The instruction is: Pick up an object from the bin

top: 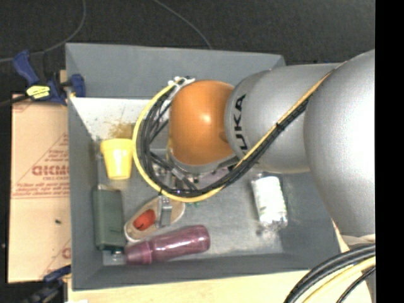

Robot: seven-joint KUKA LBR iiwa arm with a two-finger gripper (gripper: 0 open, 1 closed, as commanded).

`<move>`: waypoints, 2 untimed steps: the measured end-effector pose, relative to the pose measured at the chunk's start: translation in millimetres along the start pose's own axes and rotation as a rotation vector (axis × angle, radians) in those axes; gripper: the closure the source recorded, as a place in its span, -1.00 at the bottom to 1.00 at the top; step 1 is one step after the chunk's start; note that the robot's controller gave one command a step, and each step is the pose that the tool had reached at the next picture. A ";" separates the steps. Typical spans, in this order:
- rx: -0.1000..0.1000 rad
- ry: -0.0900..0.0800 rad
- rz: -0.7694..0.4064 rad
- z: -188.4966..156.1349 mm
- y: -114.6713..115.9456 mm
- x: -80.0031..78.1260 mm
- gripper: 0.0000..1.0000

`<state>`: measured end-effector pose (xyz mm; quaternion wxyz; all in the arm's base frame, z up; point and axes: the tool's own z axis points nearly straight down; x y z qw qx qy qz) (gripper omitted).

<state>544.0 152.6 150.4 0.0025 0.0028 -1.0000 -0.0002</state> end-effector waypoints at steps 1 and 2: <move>-0.001 -0.007 0.005 -4.8 -0.9 -1.6 -1.00; -0.002 0.003 -0.036 80.9 -57.2 -27.4 -1.00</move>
Offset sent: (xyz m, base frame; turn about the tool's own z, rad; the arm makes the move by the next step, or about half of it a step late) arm 0.0270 -0.0558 -0.0804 -0.0410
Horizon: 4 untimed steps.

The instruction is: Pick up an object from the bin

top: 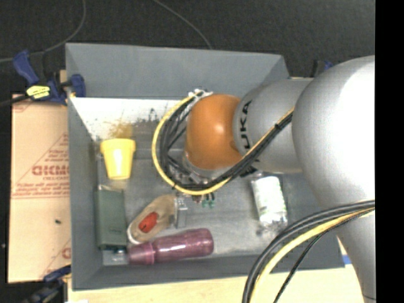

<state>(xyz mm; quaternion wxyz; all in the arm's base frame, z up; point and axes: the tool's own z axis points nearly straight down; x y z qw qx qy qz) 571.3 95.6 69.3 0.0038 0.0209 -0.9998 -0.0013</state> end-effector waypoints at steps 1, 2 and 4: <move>0.002 -0.006 -0.065 -2.2 8.6 -12.3 -1.00; 0.003 -0.007 -0.317 -3.0 39.9 -1.9 -1.00; 0.000 -0.027 -0.351 -5.8 9.3 -5.4 1.00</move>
Offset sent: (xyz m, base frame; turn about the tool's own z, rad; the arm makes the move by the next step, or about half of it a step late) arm -0.0026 0.0421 0.0007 -0.3177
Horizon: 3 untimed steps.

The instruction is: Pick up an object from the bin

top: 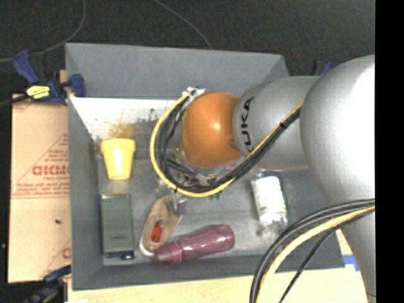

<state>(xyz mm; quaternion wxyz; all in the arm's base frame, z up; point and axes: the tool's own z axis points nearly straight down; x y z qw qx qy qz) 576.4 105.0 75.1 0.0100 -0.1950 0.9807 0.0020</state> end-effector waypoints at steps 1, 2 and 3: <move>0.000 0.000 0.000 0.0 0.0 0.0 1.00; 0.000 -0.001 0.001 -1.5 0.0 -0.1 1.00; -0.001 0.006 0.001 -9.3 0.2 1.8 1.00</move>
Offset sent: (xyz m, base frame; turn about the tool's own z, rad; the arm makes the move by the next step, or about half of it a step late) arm 0.0001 -0.0001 0.0148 0.0000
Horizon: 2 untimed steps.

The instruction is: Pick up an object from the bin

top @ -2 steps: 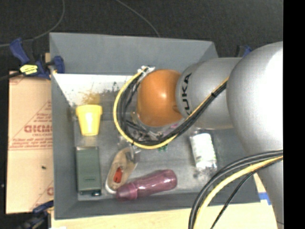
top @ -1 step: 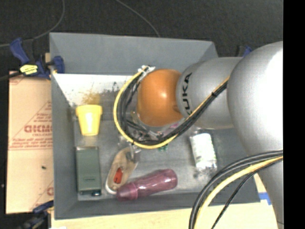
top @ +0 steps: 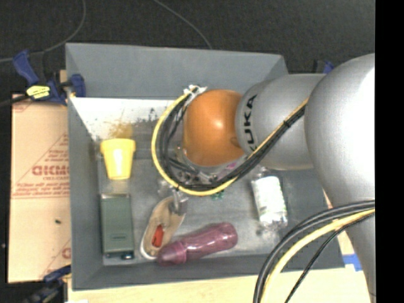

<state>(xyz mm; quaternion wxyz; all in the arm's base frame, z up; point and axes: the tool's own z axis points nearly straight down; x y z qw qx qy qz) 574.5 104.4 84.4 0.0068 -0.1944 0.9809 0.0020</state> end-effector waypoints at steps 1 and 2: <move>-0.001 0.006 0.001 -19.9 0.1 1.6 1.00; 0.001 0.002 0.001 -41.0 -0.3 0.2 1.00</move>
Offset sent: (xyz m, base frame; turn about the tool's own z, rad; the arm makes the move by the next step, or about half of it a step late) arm -0.0001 -0.0001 0.0316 0.0000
